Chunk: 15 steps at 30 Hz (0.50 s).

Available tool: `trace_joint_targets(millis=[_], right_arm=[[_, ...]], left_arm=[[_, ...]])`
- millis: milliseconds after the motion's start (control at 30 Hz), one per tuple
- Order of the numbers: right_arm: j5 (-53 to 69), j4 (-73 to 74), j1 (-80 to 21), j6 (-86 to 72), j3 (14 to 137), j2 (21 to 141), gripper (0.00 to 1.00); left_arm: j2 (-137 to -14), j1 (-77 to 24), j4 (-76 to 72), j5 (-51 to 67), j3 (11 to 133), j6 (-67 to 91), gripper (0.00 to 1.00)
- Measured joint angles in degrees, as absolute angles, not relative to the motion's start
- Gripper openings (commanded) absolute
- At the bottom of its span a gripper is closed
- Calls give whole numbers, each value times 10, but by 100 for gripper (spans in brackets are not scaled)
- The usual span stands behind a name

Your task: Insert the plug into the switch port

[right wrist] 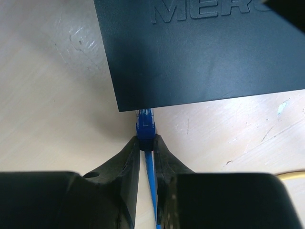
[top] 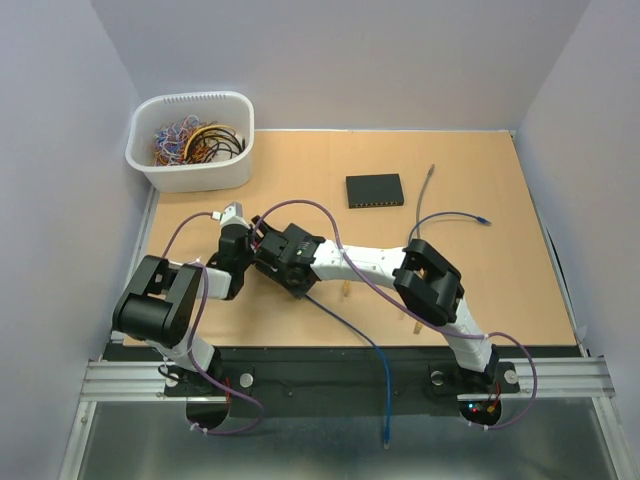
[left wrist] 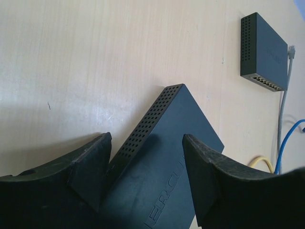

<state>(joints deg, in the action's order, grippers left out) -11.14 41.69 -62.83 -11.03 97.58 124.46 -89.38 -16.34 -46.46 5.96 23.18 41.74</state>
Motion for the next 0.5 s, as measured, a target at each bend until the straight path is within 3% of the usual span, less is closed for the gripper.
trace_joint_targets(millis=[500], right_arm=[[-58,430,-638,-119,976,1234,0]], left_arm=[[-853,-173,-477,44,184,465,72]])
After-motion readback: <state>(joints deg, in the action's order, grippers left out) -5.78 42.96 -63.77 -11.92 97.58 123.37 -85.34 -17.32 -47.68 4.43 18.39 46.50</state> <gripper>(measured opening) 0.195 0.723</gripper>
